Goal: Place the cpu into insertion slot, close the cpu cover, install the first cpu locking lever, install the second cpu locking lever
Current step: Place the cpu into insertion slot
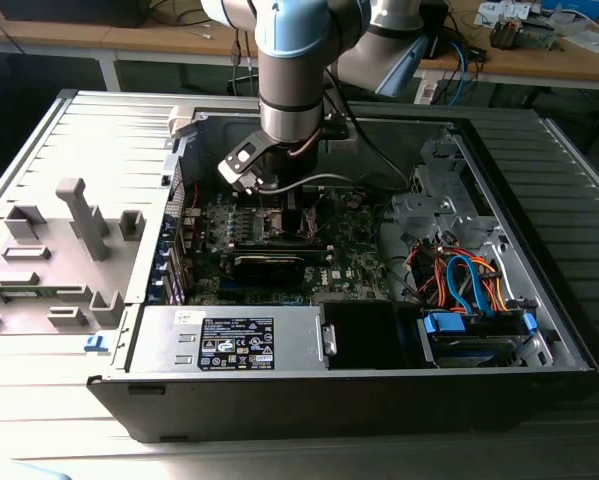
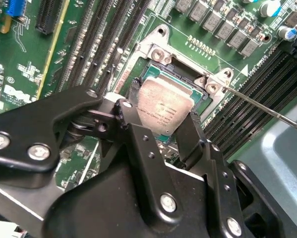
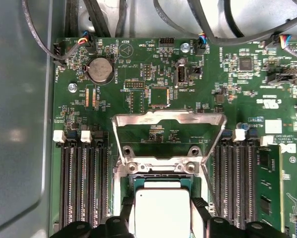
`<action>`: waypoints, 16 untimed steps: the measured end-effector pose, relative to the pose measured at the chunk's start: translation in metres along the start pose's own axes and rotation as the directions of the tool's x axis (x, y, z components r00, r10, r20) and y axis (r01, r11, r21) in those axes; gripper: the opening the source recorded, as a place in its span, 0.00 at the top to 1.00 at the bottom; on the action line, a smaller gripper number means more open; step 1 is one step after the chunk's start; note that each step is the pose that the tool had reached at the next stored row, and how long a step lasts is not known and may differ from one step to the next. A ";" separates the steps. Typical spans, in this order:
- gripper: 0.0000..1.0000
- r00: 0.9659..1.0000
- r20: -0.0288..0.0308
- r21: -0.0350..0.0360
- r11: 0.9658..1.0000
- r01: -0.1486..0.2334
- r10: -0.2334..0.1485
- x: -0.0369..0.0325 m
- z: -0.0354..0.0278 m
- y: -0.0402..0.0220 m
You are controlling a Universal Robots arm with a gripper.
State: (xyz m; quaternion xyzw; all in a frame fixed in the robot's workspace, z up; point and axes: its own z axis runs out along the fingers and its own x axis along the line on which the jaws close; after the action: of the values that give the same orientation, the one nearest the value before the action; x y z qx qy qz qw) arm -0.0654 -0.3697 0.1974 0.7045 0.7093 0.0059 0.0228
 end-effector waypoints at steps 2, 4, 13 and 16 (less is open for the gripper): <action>0.39 1.000 0.002 0.001 1.000 0.000 0.000 -0.0003 -0.0008 -0.0002; 0.39 1.000 0.002 0.001 1.000 0.000 0.000 -0.0003 -0.0008 -0.0002; 0.39 1.000 0.001 0.001 1.000 0.023 -0.023 -0.0004 -0.0034 -0.0007; 0.39 1.000 0.001 0.001 1.000 0.023 -0.023 -0.0004 -0.0034 -0.0008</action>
State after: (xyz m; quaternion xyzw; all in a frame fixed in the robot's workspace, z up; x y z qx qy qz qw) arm -0.0663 -0.3701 0.2008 0.6963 0.7173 0.0049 0.0231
